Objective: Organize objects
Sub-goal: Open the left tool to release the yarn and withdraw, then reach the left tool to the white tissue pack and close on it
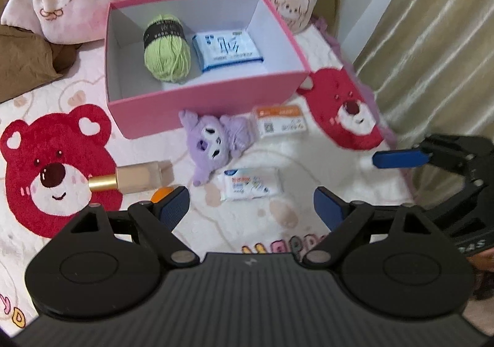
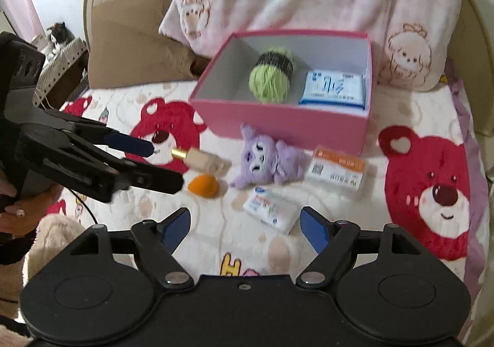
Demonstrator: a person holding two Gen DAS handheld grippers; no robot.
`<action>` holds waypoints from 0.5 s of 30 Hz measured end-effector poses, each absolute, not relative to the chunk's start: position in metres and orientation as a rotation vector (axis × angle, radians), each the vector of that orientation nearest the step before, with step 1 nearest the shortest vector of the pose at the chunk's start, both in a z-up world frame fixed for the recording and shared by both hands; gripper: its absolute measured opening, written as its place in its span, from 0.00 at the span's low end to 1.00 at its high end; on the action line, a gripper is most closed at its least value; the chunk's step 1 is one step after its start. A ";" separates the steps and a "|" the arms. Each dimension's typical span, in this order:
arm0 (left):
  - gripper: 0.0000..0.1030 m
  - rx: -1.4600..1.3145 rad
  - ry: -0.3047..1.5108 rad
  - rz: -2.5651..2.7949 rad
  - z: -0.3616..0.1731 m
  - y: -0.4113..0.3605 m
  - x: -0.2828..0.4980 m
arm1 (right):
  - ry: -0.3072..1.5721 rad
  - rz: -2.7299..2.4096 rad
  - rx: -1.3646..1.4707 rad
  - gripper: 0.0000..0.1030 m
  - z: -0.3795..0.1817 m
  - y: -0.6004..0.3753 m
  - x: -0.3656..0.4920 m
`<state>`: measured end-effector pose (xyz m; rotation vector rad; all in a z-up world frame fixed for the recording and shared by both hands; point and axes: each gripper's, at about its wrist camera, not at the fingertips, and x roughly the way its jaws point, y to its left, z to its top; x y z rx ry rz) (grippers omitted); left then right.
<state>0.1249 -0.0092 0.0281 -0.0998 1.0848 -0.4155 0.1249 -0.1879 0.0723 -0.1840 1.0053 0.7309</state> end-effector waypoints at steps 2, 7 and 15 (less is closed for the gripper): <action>0.86 -0.058 1.074 -0.386 0.016 -0.016 0.125 | 1.020 0.735 -0.194 0.81 0.066 -0.184 0.125; 0.86 -0.006 1.093 -0.364 -0.020 -0.025 0.132 | 1.032 0.689 -0.308 0.81 0.050 -0.164 0.124; 0.86 -0.089 1.080 -0.355 -0.062 -0.017 0.136 | 1.032 0.668 -0.294 0.81 0.005 -0.159 0.128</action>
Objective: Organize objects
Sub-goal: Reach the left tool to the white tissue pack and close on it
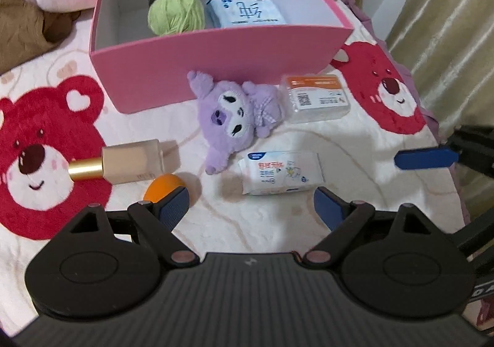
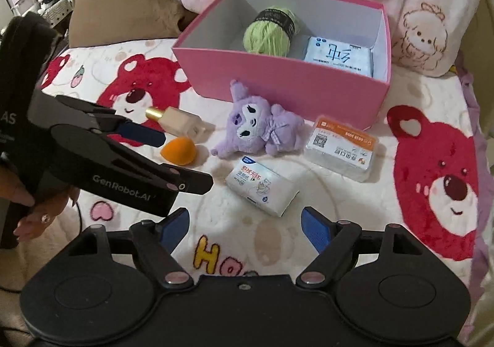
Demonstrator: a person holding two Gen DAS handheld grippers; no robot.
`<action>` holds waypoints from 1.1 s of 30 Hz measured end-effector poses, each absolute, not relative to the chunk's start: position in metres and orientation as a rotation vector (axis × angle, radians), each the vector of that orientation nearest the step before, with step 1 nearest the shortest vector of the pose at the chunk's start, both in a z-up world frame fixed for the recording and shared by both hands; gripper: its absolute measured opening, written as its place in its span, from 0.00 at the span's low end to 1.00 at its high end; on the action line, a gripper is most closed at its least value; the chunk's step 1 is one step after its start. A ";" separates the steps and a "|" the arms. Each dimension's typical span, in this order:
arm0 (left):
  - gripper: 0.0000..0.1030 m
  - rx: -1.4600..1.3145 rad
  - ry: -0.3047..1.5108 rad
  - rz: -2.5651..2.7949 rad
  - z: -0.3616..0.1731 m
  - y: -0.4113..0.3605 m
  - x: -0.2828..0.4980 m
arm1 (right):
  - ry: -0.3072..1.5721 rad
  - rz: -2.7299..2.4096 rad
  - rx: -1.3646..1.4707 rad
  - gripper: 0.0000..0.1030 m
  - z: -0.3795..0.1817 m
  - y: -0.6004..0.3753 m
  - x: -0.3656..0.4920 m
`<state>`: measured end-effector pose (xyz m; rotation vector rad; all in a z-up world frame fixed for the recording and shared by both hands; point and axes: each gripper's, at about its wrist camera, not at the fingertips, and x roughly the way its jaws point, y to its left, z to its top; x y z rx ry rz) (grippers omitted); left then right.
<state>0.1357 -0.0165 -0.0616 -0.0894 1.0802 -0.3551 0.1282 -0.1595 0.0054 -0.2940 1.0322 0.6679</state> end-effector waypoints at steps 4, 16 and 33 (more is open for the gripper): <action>0.84 -0.073 1.018 -0.267 -0.081 -0.018 0.134 | 0.956 0.672 -0.201 0.81 -0.022 -0.163 0.127; 0.80 -0.076 0.975 -0.346 -0.111 -0.036 0.142 | 0.870 0.600 -0.177 0.81 -0.090 -0.160 0.135; 0.43 -0.352 1.077 -0.429 -0.145 -0.028 0.162 | 0.885 0.564 -0.169 0.89 -0.104 -0.141 0.143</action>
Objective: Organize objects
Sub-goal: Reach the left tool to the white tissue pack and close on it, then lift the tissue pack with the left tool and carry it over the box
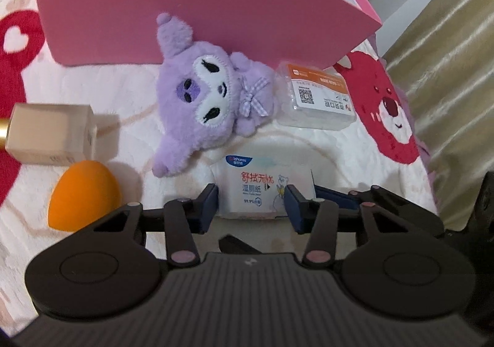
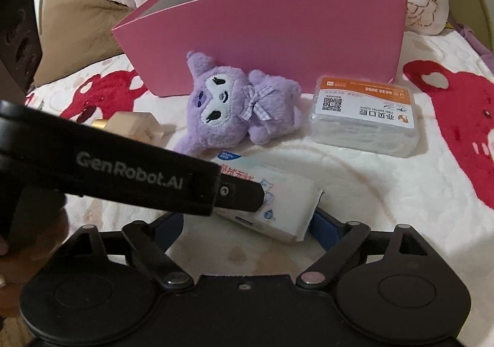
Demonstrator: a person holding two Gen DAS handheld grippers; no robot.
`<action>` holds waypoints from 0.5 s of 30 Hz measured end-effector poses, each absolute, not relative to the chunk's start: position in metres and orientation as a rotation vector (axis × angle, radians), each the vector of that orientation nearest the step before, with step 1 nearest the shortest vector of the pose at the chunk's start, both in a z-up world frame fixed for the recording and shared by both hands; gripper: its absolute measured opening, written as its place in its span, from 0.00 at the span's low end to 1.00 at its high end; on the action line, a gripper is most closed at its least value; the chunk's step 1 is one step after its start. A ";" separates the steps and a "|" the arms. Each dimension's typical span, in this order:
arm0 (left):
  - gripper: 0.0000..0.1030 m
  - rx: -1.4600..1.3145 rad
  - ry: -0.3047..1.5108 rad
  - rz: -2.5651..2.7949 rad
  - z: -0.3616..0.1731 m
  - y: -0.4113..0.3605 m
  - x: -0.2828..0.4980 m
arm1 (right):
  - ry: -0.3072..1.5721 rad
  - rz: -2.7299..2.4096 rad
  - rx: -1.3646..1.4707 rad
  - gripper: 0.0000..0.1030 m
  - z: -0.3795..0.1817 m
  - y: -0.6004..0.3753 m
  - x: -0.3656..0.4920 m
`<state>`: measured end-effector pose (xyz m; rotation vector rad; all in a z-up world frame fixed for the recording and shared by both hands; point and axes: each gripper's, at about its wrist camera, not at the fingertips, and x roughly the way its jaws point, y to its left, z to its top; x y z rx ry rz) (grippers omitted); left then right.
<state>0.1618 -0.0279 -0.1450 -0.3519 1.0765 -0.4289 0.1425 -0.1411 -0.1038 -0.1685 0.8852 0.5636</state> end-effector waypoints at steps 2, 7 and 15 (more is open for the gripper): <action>0.42 -0.341 1.078 -0.430 -0.144 -0.029 0.162 | 0.884 0.560 -0.190 0.89 -0.103 -0.138 0.141; 0.41 -0.324 1.086 -0.454 -0.141 -0.034 0.158 | 0.864 0.537 -0.198 0.88 -0.099 -0.141 0.140; 0.41 -0.289 1.035 -0.479 -0.123 -0.036 0.146 | 0.770 0.546 -0.292 0.82 -0.081 -0.142 0.125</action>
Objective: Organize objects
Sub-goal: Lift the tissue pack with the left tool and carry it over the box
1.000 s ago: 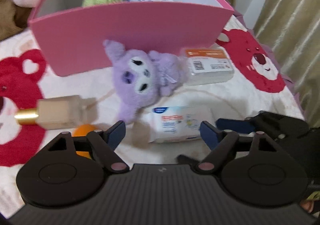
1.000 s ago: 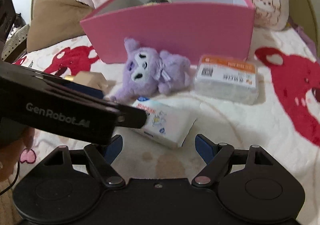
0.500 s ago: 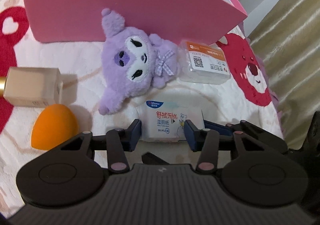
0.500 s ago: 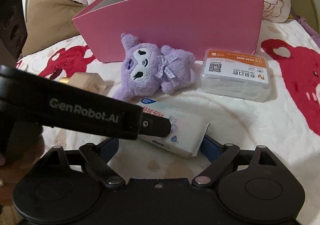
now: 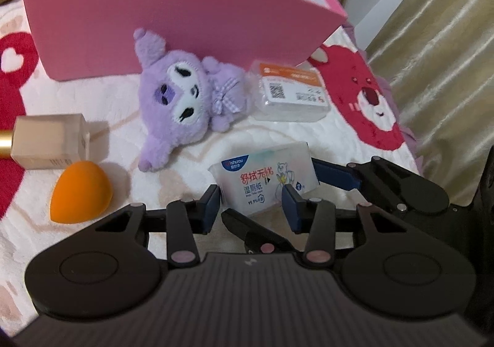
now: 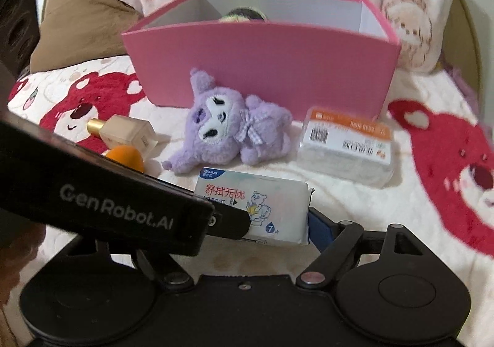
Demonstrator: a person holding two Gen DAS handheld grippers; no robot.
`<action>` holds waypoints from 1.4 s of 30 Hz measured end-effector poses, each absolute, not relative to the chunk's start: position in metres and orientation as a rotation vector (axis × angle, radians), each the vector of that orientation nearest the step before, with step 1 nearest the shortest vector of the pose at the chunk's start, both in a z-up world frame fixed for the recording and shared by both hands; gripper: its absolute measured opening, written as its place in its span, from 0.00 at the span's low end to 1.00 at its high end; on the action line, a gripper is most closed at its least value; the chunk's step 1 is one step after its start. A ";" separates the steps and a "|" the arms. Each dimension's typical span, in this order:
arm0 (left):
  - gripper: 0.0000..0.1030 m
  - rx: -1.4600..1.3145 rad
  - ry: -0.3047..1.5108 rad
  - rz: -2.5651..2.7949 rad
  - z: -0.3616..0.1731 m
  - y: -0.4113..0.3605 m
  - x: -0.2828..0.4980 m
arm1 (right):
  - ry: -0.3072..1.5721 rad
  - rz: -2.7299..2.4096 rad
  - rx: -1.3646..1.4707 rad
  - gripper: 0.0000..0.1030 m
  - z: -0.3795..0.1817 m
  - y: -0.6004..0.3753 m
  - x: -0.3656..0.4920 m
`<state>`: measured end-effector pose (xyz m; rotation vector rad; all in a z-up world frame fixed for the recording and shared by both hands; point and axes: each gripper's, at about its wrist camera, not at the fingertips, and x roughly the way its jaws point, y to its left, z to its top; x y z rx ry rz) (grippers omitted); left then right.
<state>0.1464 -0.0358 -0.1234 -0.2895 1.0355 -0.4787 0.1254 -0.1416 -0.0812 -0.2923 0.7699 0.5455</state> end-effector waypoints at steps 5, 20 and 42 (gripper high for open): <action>0.41 -0.269 0.975 -0.507 -0.104 -0.031 0.134 | 0.717 0.578 -0.314 0.82 -0.061 -0.143 0.118; 0.41 -0.271 0.820 -0.462 -0.053 -0.005 0.108 | 0.655 0.717 -0.339 0.83 -0.017 -0.137 0.101; 0.41 -0.315 0.820 -0.437 0.031 0.003 0.159 | 0.614 0.724 -0.464 0.60 0.078 -0.115 0.153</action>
